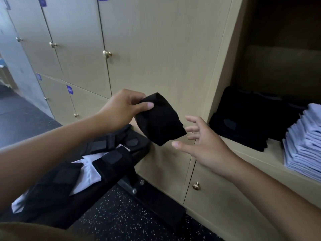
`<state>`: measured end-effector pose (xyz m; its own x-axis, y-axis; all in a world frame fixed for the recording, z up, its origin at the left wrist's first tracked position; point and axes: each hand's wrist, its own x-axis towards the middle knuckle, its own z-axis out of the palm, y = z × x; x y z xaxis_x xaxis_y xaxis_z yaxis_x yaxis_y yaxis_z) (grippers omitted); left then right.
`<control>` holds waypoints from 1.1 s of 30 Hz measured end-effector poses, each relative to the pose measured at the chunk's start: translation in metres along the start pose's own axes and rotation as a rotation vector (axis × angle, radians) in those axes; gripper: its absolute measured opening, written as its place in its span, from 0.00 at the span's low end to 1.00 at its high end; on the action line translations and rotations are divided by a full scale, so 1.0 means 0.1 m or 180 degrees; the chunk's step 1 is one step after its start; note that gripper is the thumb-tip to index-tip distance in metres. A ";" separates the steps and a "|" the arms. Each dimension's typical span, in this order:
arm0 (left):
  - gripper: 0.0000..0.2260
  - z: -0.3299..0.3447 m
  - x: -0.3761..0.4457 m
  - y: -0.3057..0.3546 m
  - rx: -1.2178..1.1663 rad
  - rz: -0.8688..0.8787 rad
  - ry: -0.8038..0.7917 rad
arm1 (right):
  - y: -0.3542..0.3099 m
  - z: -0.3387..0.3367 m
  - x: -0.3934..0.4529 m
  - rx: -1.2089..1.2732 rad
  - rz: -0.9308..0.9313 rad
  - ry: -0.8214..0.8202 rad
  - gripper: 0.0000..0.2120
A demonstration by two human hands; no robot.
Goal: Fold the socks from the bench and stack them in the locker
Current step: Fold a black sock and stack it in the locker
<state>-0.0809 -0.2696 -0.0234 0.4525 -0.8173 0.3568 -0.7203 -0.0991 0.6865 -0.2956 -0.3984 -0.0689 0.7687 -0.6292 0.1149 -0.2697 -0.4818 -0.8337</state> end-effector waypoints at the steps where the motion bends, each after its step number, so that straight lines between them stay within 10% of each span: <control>1: 0.10 0.03 -0.01 0.06 -0.0181 0.0026 -0.0074 | -0.02 -0.01 0.00 0.0156 0.0016 0.0014 0.34; 7: 0.12 0.24 -0.09 0.24 -0.1000 -0.0189 -0.0334 | -0.05 -0.16 -0.07 0.0651 -0.0217 0.0289 0.07; 21: 0.18 0.78 -0.07 0.36 -0.1982 -0.0892 -0.0948 | 0.11 -0.65 -0.26 0.1235 0.0010 0.1532 0.07; 33: 0.23 1.14 -0.06 0.54 -0.2179 -0.0993 -0.1286 | 0.20 -0.89 -0.41 0.0985 -0.0042 0.1424 0.02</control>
<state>-0.1825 -0.3346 -0.0601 0.2613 -0.9622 -0.0763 -0.0585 -0.0947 0.9938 -0.3842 -0.4365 -0.0422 0.4307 -0.8551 0.2887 -0.0265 -0.3317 -0.9430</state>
